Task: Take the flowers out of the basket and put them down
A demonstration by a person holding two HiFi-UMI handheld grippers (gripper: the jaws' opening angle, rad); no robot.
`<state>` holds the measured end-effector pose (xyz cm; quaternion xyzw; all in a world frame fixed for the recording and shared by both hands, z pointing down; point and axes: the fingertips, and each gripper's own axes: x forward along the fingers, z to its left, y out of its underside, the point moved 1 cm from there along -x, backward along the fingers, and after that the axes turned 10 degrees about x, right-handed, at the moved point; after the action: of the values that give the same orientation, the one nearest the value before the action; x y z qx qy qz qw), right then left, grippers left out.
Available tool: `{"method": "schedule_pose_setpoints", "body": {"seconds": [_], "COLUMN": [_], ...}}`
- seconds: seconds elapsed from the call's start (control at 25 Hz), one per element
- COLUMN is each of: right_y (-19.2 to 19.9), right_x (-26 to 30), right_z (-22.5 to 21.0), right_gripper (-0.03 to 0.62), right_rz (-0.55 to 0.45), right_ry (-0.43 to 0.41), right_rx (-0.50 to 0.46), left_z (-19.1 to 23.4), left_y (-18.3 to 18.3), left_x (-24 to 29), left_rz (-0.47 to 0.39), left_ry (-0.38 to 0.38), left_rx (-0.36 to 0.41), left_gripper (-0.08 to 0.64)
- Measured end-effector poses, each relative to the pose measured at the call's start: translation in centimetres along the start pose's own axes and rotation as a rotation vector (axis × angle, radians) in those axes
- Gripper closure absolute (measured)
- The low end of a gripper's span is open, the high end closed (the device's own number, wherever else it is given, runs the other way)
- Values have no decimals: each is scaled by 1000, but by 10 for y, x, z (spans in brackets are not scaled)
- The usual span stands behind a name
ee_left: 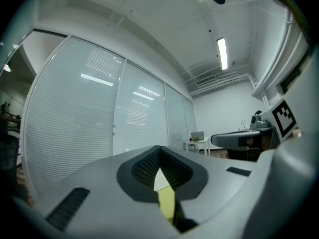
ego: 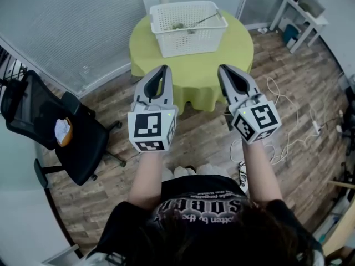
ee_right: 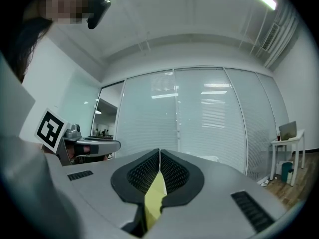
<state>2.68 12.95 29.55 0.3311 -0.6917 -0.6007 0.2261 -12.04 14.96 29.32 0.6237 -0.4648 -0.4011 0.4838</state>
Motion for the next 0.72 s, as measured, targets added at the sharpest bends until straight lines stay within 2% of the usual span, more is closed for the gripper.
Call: {"method": "schedule_pose_setpoints", "body": {"seconds": [0.36,0.56,0.72], "right_y": [0,3,1], "right_x": [12,33,55], "right_z": [-18,-29,-47], "right_gripper": [563,563,563], "right_rz": [18,32,36], "right_ry": [15,-23,-45], "right_rx": [15,10,6], "left_z": [6,20,25], "left_y": [6,12,12], "left_x": [14,32,55], "left_rz": [13,17,15], "left_ry": [7,-24,-16], "left_rx": [-19,-39,-37], "left_gripper": [558,558,558]}}
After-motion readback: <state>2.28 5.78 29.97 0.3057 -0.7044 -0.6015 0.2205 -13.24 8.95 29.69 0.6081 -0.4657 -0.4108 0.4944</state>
